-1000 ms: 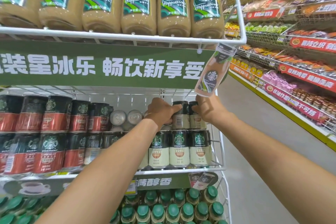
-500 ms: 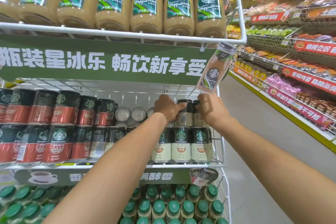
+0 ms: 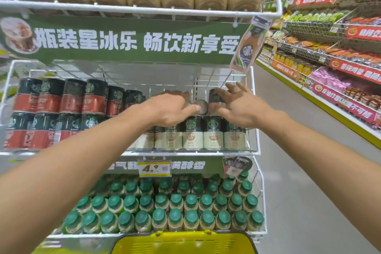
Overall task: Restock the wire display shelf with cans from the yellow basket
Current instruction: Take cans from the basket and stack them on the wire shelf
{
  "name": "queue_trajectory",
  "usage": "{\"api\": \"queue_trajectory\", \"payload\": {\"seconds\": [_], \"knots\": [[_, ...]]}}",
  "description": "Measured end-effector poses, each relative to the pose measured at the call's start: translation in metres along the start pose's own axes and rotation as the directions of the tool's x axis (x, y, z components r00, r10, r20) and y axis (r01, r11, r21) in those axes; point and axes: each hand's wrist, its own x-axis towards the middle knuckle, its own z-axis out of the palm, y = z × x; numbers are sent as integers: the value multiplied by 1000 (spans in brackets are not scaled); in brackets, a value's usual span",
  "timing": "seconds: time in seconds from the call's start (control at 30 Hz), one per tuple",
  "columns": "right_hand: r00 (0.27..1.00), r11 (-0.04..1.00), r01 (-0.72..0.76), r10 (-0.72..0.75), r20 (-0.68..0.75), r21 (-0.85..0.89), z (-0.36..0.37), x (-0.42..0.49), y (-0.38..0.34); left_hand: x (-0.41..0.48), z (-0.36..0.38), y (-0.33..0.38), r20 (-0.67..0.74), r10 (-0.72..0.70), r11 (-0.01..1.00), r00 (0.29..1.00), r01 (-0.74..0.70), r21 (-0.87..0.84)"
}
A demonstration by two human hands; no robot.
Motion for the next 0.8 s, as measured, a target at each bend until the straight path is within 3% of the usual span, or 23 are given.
{"api": "queue_trajectory", "payload": {"seconds": [0.2,0.4,0.53,0.63,0.8], "knots": [[999,997,39,-40,-19,-70,13,-44,-56,-69,16,-13,-78,125,977,989,-109,181],[998,996,54,-52,34,-76,47,-98,-93,-139,53,-16,-87,122,985,989,-110,134],[997,997,76,-76,-13,-15,76,-141,-100,-183,85,-25,-66,161,985,985,-156,75],[997,996,71,-71,-10,57,110,-178,-102,-214,122,-34,-10,143,989,990,-142,44],[995,989,53,-64,79,142,188,-244,-97,-264,213,-39,208,63,997,976,-71,33]]}}
